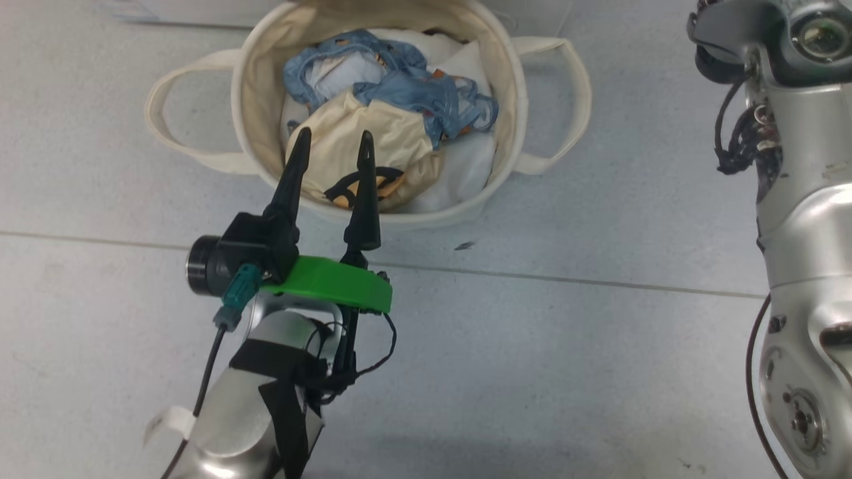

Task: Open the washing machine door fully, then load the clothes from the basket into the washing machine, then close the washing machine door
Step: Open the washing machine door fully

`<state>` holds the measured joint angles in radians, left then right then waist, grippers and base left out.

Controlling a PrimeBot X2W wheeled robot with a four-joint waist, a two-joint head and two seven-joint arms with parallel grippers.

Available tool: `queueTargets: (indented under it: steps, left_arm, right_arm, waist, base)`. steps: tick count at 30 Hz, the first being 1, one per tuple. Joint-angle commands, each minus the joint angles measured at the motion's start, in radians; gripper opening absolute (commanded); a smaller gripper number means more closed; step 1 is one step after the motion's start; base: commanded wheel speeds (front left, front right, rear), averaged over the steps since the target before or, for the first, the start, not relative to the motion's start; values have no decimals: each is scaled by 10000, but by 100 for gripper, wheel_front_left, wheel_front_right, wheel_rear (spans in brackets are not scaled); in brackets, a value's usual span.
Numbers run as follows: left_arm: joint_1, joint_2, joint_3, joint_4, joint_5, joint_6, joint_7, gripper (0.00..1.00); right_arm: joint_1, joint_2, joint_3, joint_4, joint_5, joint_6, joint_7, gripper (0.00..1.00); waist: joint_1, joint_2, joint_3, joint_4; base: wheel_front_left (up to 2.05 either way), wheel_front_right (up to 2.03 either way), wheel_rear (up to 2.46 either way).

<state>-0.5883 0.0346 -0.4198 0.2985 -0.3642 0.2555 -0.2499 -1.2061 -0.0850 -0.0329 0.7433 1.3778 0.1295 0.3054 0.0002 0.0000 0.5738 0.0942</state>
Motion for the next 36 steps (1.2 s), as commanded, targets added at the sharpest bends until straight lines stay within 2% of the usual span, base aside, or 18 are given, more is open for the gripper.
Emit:
queueTargets:
  steps: [1, 9, 17, 24, 29, 36]
  left_arm:
    - [-149, 156, 180, -367, -97, 90, -118, 100]
    - [-365, 156, 24, -578, -289, 232, -118, 100]
    - [-317, 156, -112, -718, -519, 371, -118, 100]
    - [-201, 156, -195, -731, -566, 404, -118, 100]
    - [-206, 156, -265, -764, -596, 414, -118, 100]
    - [-169, 156, -147, -704, -565, 410, -118, 100]
  right_arm:
    - [-470, 291, 292, -286, 127, 12, -30, 0]
    - [-1053, 343, 1465, -245, 865, 12, 342, 0]
    - [-1341, 346, 2453, -248, 1546, 12, -151, 0]
    - [-1376, 347, 2607, -319, 1888, 12, -183, 0]
    - [-1552, 347, 2244, -626, 2148, 12, -440, 0]
    - [-1310, 347, 2353, -648, 2585, 12, 99, 0]
  waist:
    - [-2, 0, 299, 174]
    - [-2, 0, 781, 532]
    - [-2, 0, 877, 782]
    - [-2, 0, 840, 855]
    - [-2, 0, 954, 879]
    - [-2, 0, 934, 823]
  base:
    - [0, 0, 0]
    - [0, 0, 0]
    - [0, 0, 0]
    - [0, 0, 0]
    - [0, 0, 0]
    - [0, 0, 0]
